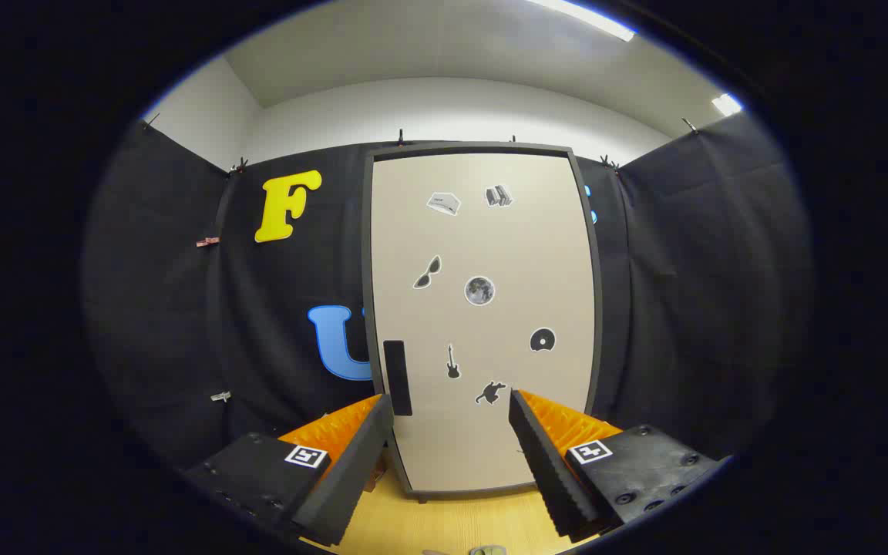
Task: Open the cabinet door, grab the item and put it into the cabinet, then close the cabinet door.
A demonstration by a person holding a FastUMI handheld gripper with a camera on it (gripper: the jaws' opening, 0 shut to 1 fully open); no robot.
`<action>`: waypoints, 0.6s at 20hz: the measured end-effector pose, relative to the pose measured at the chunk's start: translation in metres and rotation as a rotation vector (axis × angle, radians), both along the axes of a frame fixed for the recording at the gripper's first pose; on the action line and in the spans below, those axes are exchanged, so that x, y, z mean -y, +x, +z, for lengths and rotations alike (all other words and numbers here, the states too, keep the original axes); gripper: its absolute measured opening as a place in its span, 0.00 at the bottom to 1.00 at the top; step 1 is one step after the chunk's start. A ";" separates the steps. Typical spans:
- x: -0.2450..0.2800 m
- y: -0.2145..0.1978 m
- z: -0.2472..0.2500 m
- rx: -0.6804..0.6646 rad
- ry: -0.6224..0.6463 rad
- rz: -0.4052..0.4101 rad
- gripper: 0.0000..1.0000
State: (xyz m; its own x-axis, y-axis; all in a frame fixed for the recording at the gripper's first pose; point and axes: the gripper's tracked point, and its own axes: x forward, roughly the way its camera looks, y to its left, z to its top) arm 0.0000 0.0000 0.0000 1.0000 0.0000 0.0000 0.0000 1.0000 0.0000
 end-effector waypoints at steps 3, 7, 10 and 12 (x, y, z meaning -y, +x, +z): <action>0.004 0.003 -0.002 -0.007 -0.013 -0.006 0.97; 0.009 0.007 0.001 -0.003 -0.018 -0.010 0.97; 0.007 0.009 0.000 -0.007 -0.020 0.011 0.97; 0.009 0.012 -0.001 -0.010 -0.020 0.015 0.97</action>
State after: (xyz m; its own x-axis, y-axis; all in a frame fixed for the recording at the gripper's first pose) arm 0.0118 -0.0093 -0.0013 0.9998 0.0147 -0.0103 -0.0149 0.9997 -0.0202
